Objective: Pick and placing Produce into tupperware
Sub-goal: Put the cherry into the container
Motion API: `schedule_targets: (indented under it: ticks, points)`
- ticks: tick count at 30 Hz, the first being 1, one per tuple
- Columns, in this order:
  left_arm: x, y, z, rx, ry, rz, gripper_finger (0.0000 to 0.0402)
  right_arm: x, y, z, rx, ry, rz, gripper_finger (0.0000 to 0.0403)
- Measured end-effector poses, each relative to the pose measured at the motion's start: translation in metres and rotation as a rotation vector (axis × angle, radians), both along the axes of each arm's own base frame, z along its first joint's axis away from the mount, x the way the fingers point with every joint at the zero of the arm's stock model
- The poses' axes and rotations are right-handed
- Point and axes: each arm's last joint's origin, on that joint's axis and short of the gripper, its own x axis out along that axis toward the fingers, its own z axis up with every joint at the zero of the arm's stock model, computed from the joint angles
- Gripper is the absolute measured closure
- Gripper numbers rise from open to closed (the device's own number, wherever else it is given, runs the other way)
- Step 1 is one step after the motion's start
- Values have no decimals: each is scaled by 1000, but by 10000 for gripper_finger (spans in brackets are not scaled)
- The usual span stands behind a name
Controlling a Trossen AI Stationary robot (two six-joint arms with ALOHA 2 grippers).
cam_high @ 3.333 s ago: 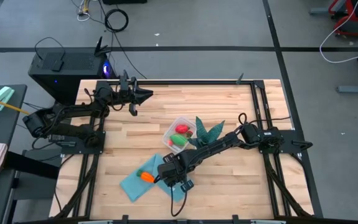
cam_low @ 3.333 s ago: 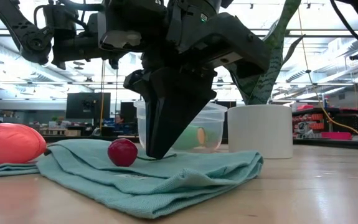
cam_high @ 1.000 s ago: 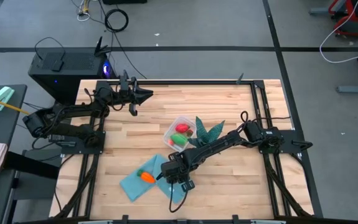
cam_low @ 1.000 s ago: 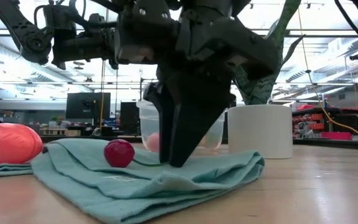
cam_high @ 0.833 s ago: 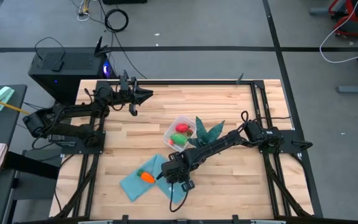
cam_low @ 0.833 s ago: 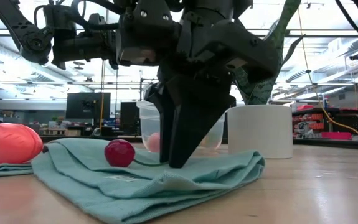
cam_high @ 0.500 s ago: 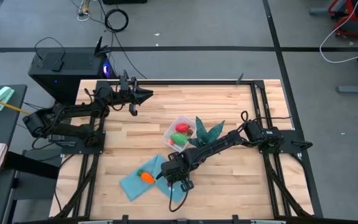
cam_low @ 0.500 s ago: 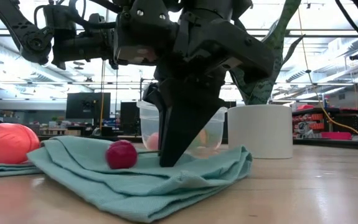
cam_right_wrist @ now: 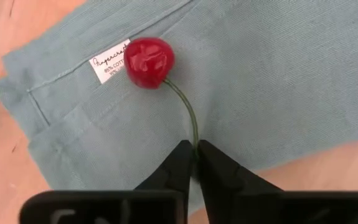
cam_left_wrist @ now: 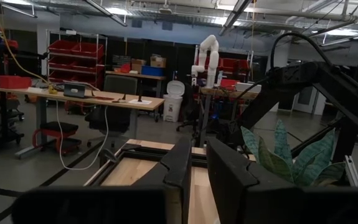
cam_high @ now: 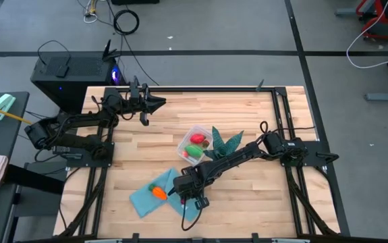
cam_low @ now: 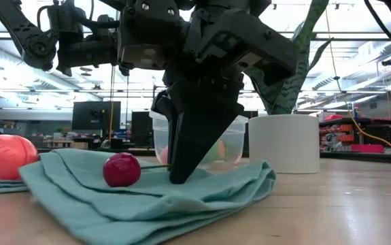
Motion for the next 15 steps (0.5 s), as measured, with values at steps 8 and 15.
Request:
schedule_targets:
  ticks: [8,15]
  points:
    - [0,0,0,0,0,0,339,0,0,0,9,3,3,348]
    - [0,0,0,0,0,0,342,0,1,1,40,10,-3,333]
